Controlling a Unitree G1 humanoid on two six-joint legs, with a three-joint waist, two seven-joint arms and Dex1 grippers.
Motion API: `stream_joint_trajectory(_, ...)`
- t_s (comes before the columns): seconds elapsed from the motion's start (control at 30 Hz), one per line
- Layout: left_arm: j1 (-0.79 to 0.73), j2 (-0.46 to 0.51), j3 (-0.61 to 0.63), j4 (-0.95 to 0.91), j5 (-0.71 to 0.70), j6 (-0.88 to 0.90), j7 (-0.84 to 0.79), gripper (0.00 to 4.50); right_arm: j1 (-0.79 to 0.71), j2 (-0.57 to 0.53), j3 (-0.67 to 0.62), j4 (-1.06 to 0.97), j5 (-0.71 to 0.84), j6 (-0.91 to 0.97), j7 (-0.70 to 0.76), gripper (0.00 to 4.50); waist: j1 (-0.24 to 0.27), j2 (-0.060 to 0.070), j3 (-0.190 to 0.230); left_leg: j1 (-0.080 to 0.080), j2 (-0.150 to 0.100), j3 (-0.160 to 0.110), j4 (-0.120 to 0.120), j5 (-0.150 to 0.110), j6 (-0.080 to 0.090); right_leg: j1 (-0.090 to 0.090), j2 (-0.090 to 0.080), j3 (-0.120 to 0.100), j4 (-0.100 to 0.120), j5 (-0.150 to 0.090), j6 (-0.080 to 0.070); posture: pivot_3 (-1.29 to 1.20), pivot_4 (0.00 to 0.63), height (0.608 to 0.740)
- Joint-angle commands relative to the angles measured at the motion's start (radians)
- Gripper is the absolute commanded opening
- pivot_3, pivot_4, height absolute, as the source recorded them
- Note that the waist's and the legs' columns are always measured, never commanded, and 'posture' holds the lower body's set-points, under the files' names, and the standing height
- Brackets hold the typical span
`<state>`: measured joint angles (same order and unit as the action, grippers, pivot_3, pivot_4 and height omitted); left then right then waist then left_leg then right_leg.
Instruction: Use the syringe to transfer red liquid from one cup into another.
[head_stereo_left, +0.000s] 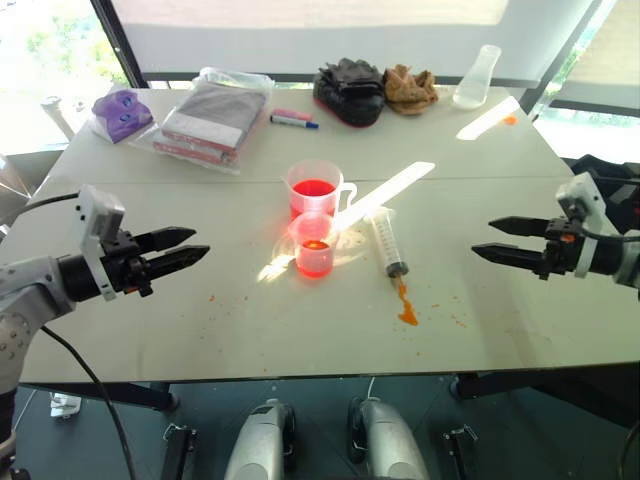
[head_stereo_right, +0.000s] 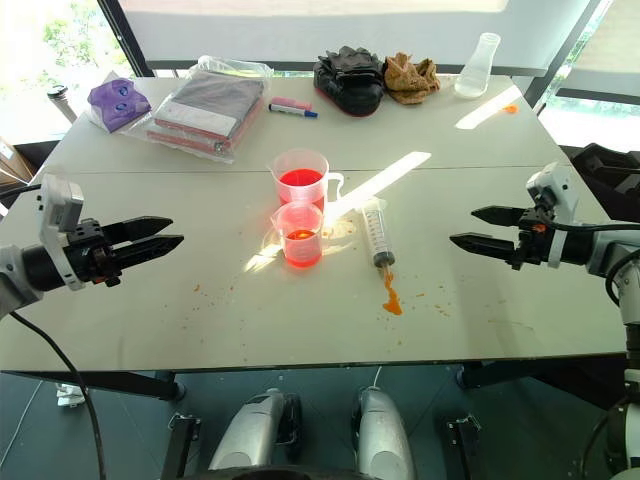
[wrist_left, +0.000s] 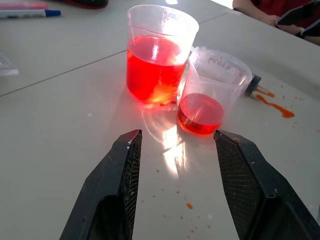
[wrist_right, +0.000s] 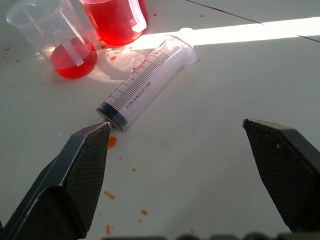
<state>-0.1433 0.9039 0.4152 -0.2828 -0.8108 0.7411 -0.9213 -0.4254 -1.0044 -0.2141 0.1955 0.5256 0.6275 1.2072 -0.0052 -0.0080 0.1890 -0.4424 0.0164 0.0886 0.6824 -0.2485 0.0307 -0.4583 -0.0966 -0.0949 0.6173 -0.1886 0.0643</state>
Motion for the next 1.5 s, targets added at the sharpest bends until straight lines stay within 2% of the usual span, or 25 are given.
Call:
stream_joint_trajectory(0.03,0.009,0.001,0.03,-0.024,-0.004,-0.012,0.003,2.39,0.01,0.01,-0.036,-0.031,0.01,-0.02,-0.011,4.42,0.0,0.0,0.0,0.0,0.0,0.0,0.0,0.0,0.0,0.0,0.0,0.0,0.0,0.0,0.0,0.0,0.15,0.74)
stream_joint_trajectory(0.4,-0.003,0.001,0.024,0.0,0.013,-0.034,0.002,2.39,-0.028,0.02,-0.012,-0.008,-0.008,0.0,-0.058,4.42,0.017,0.0,0.0,0.0,0.0,0.001,0.0,0.0,0.0,0.0,0.0,0.0,0.0,0.0,0.0,0.0,0.15,0.74)
stream_joint_trajectory(0.77,-0.011,0.014,-0.008,0.025,0.05,-0.053,-0.037,2.39,-0.111,-0.002,0.056,-0.008,-0.03,0.162,-0.106,4.42,0.017,0.0,0.0,0.0,0.0,0.001,0.0,0.0,0.0,0.0,0.0,0.0,0.0,0.0,0.0,0.0,0.15,0.74)
stream_joint_trajectory(0.9,-0.006,0.084,-0.032,0.051,0.085,-0.076,-0.131,2.39,-0.275,-0.002,0.099,0.041,-0.022,0.315,-0.126,4.42,0.015,0.001,0.0,0.0,0.0,0.001,0.0,0.0,0.0,-0.001,0.0,0.0,0.0,0.0,-0.001,0.0,0.15,0.74)
stream_joint_trajectory(1.0,-0.108,0.146,-0.043,0.107,0.059,-0.046,-0.19,2.39,-0.493,0.019,0.215,0.067,-0.054,0.449,-0.122,4.42,0.008,0.002,0.001,-0.001,0.0,0.002,0.0,0.0,0.0,-0.003,0.0,0.001,0.0,0.001,-0.002,0.0,0.15,0.74)
stream_joint_trajectory(1.13,-0.226,0.212,-0.11,0.18,0.113,-0.09,-0.28,2.39,-0.743,0.075,0.355,0.156,-0.047,0.651,-0.076,4.42,0.006,0.002,0.001,-0.002,0.001,0.001,-0.001,0.0,-0.001,-0.005,0.001,0.001,0.0,0.001,-0.004,0.0,0.15,0.74)
stream_joint_trajectory(1.33,-0.364,0.189,-0.149,0.197,0.086,-0.071,-0.305,2.39,-0.98,0.207,0.588,0.437,-0.13,0.774,-0.022,4.42,0.004,0.001,0.001,-0.004,0.0,0.004,-0.001,-0.001,0.001,-0.005,0.0,0.0,-0.001,0.002,-0.002,0.0,0.15,0.74)
stream_joint_trajectory(1.5,-0.318,0.158,-0.133,0.103,0.053,-0.029,-0.282,2.39,-1.076,0.318,0.706,0.668,-0.22,0.713,0.047,4.42,-0.009,0.001,0.001,-0.004,-0.001,0.004,-0.001,-0.001,0.002,-0.005,0.0,0.001,-0.001,0.004,0.002,0.0,0.15,0.74)
